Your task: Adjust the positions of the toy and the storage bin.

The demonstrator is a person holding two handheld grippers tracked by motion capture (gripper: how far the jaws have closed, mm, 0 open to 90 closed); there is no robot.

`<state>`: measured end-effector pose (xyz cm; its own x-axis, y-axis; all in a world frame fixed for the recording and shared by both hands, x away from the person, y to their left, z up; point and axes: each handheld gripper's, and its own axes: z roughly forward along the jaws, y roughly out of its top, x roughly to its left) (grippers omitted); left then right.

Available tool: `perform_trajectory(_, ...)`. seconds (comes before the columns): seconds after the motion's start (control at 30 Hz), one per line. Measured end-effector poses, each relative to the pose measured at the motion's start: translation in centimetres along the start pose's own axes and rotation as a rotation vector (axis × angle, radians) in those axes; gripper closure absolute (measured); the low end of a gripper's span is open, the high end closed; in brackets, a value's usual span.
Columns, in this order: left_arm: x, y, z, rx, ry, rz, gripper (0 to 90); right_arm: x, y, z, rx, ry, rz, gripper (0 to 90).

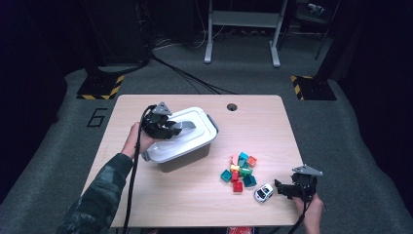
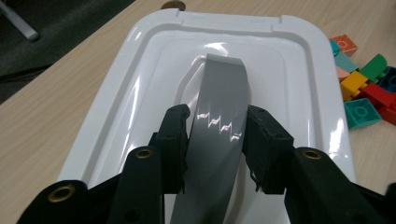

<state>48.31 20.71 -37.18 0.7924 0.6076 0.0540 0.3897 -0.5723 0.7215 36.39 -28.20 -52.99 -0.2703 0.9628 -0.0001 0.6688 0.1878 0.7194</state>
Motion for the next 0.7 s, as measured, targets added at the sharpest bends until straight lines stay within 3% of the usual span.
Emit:
perform_trajectory(0.1, -1.2, 0.3, 0.3, -0.002, 0.007, -0.021, 65.1, 0.0, 0.0, 0.0, 0.000, -0.001, 0.000, 0.0)
perform_trajectory(0.23, -2.2, 0.8, 0.5, 0.018, 0.042, -0.017, 65.8, 0.0, 0.0, 0.0, 0.001, -0.003, -0.001, 0.0)
perform_trajectory(0.33, -2.3, 1.2, 0.8, 0.019, 0.050, -0.008, 57.7, 0.0, 0.0, 0.0, 0.001, -0.003, -0.001, 0.0)
perform_trajectory(0.4, -2.3, 1.5, 1.0, 0.026, 0.051, 0.016, 54.2, 0.0, 0.0, 0.0, 0.001, -0.003, -0.001, 0.0)
perform_trajectory(0.5, -2.3, 1.7, 1.4, 0.041, 0.048, 0.054, 64.2, 0.0, 0.0, 0.0, 0.000, -0.001, 0.001, 0.0)
perform_trajectory(0.6, -2.3, 1.7, 1.5, 0.037, 0.047, 0.048, 65.8, 0.0, 0.0, 0.0, 0.000, -0.001, 0.001, 0.0)
perform_trajectory(0.7, -2.5, 1.8, 1.7, 0.029, 0.059, -0.008, 66.3, 0.0, 0.0, 0.0, 0.000, 0.000, 0.000, 0.0)
